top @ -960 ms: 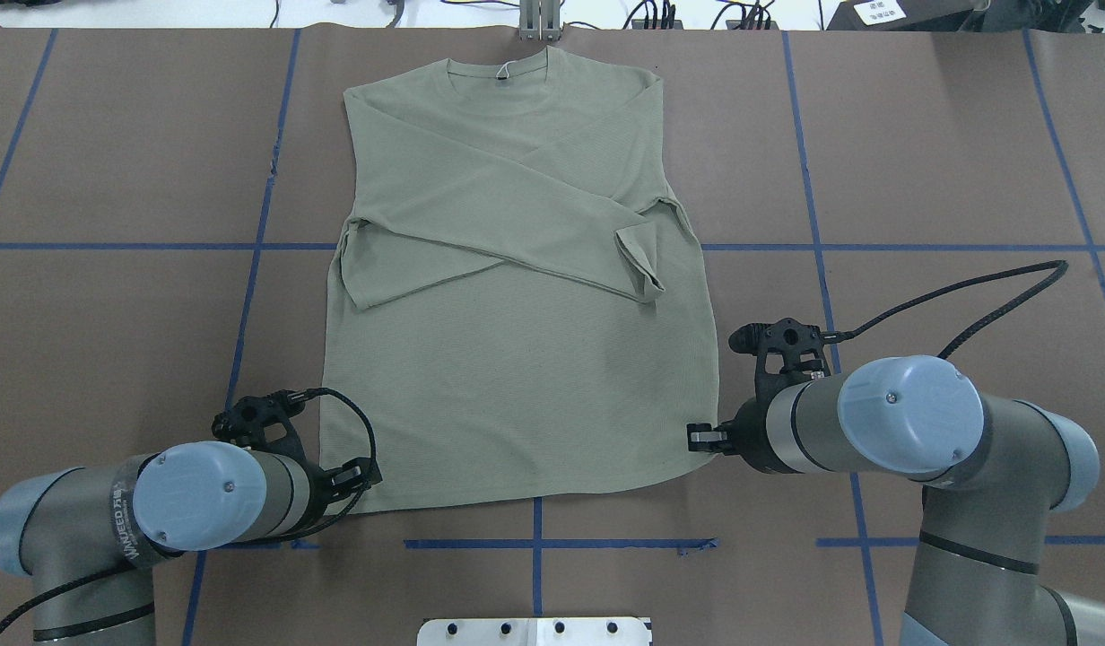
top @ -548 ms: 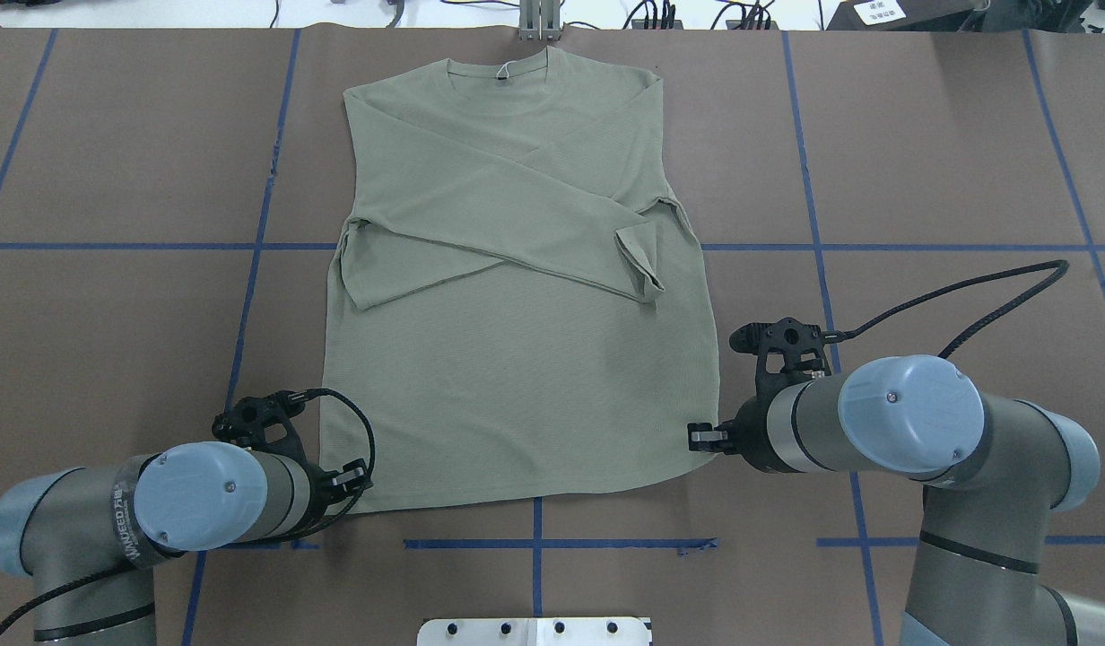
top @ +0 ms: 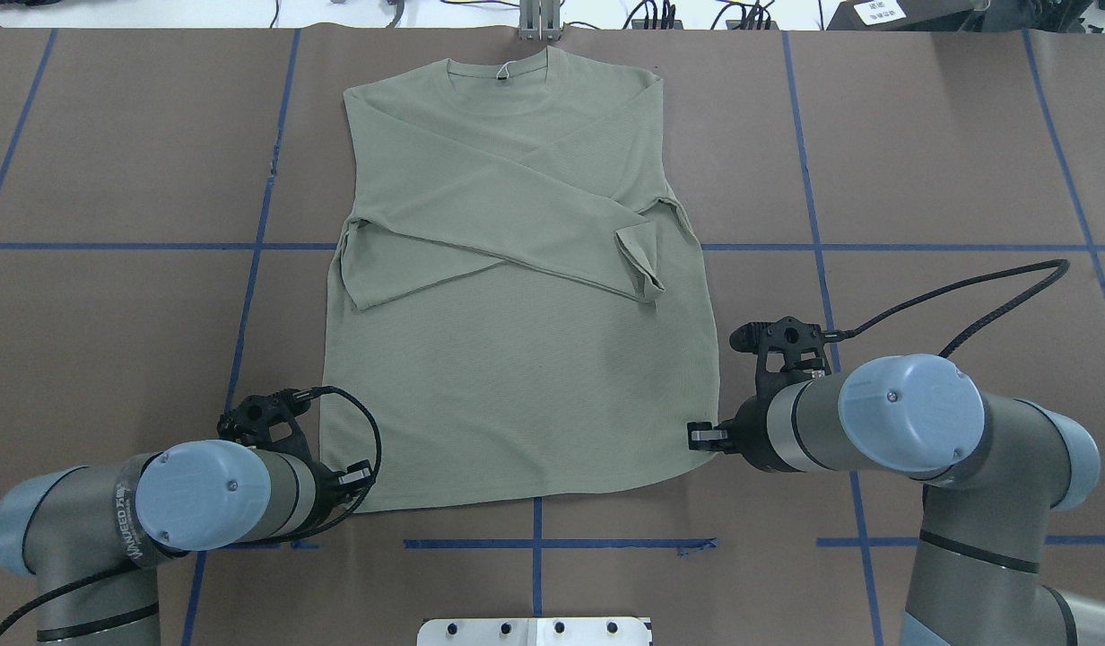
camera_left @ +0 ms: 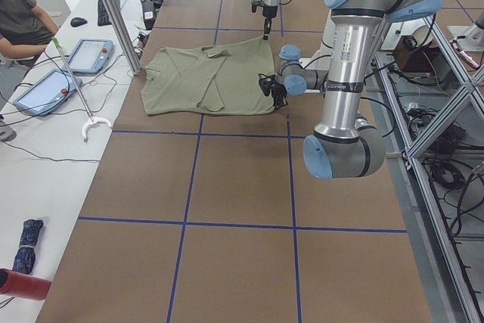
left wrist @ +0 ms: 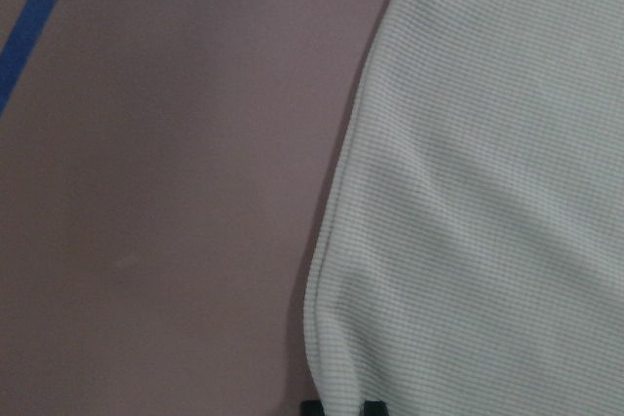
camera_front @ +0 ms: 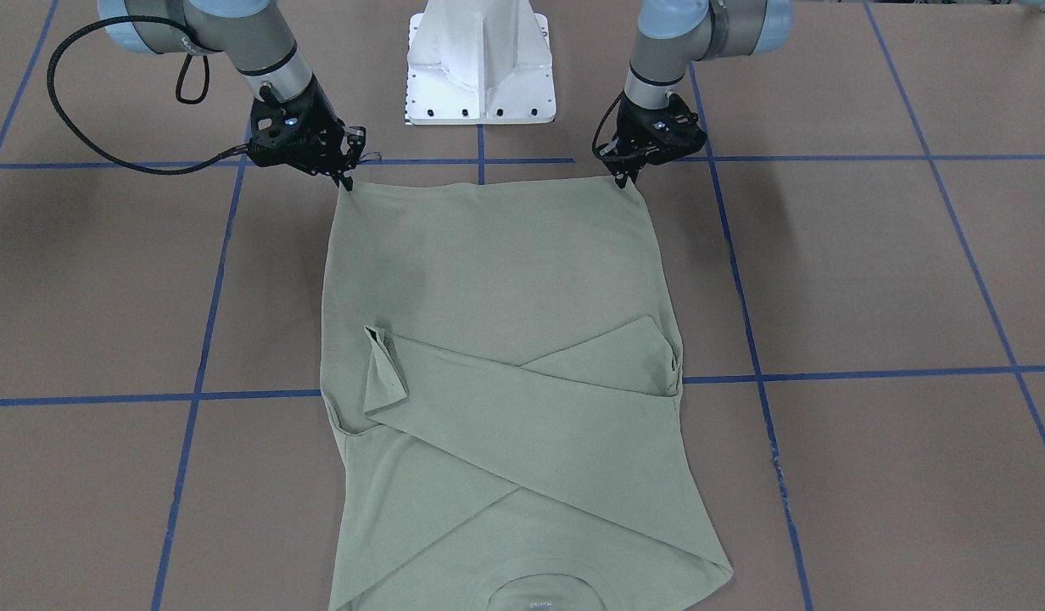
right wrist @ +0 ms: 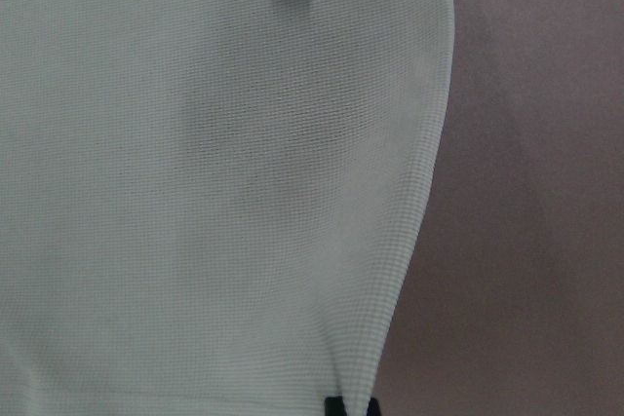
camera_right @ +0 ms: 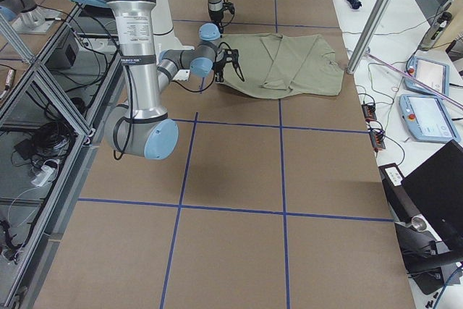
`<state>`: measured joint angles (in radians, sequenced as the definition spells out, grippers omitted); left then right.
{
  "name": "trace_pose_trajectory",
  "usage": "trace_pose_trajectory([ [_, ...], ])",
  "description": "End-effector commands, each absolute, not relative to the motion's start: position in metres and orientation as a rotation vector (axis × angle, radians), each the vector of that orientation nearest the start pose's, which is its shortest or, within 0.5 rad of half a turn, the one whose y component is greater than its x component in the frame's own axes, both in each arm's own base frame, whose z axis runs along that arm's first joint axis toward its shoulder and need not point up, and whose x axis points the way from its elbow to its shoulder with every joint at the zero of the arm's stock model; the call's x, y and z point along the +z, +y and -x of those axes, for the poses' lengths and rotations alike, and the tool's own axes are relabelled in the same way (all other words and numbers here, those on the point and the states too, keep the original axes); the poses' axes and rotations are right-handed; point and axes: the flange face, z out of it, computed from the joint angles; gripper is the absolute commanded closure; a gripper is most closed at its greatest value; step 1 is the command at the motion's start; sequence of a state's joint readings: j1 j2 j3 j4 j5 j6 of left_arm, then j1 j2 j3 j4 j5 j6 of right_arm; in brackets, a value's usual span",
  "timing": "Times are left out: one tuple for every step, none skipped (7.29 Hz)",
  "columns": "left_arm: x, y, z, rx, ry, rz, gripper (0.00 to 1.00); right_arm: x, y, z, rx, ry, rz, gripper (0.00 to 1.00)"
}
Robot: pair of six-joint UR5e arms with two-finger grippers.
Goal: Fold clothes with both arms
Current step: 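Grasp both hem corners nearest the robot with both grippers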
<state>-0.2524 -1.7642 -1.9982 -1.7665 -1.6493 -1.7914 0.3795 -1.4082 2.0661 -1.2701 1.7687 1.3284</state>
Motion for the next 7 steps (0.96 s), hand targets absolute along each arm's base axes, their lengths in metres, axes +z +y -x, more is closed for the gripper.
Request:
trace_pose_trajectory([
  [0.346,-0.257,-0.493,-0.414,0.818,0.062,1.0,0.317,-0.297,0.437,0.032,-0.964,-0.118,1.0],
  [0.346,-0.256,-0.492,-0.413,0.811,0.065,1.0,0.318,-0.297,0.437,0.033,-0.962,-0.118,1.0],
  [0.338,-0.255,-0.482,-0.412,0.812,0.064,1.0,0.317,-0.296,0.432,0.036,-0.966,-0.122,1.0],
  [0.326,-0.252,-0.472,-0.403,0.789,0.063,1.0,0.32,-0.294,0.427,0.036,-0.962,-0.119,1.0],
  [0.319,-0.249,-0.465,-0.401,0.774,0.065,1.0,0.324,-0.289,0.415,0.037,-0.955,-0.117,1.0],
  [0.313,-0.247,-0.462,-0.398,0.787,0.065,1.0,0.327,-0.284,0.404,0.035,-0.953,-0.112,1.0],
  [0.306,-0.234,-0.464,-0.368,0.8,0.074,1.0,0.329,-0.274,0.395,0.01,-0.962,-0.066,1.0],
])
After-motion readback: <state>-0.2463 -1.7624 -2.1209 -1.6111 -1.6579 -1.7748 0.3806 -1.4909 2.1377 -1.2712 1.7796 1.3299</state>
